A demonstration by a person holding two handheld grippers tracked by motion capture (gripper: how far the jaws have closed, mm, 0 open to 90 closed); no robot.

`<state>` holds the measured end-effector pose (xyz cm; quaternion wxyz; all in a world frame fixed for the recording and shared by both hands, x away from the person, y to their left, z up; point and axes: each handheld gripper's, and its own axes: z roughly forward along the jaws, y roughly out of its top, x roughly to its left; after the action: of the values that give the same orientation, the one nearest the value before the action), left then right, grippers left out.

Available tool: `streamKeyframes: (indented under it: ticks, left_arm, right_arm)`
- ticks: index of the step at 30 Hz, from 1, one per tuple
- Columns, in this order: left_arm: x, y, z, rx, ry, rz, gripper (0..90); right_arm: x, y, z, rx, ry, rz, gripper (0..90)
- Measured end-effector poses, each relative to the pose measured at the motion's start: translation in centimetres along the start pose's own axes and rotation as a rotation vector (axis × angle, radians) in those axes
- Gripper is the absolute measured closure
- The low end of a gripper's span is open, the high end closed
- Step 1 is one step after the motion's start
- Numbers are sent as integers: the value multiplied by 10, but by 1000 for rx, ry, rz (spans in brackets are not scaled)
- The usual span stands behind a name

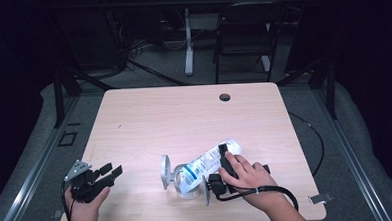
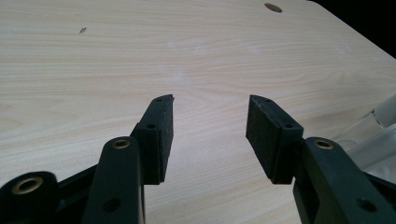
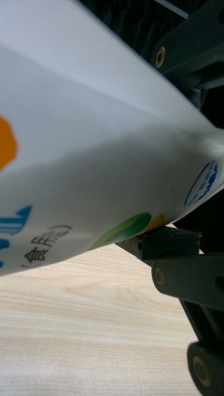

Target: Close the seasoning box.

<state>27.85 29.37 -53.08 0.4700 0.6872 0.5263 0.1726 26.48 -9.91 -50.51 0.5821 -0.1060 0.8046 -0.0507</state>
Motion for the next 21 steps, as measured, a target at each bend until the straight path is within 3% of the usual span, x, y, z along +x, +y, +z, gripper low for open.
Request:
streamKeyframes:
  ticks: [21]
  left_arm:
    - [1, 0, -1, 3, 2, -3, 517]
  right_arm:
    - [-2, 1, -1, 14, -7, -27, 466]
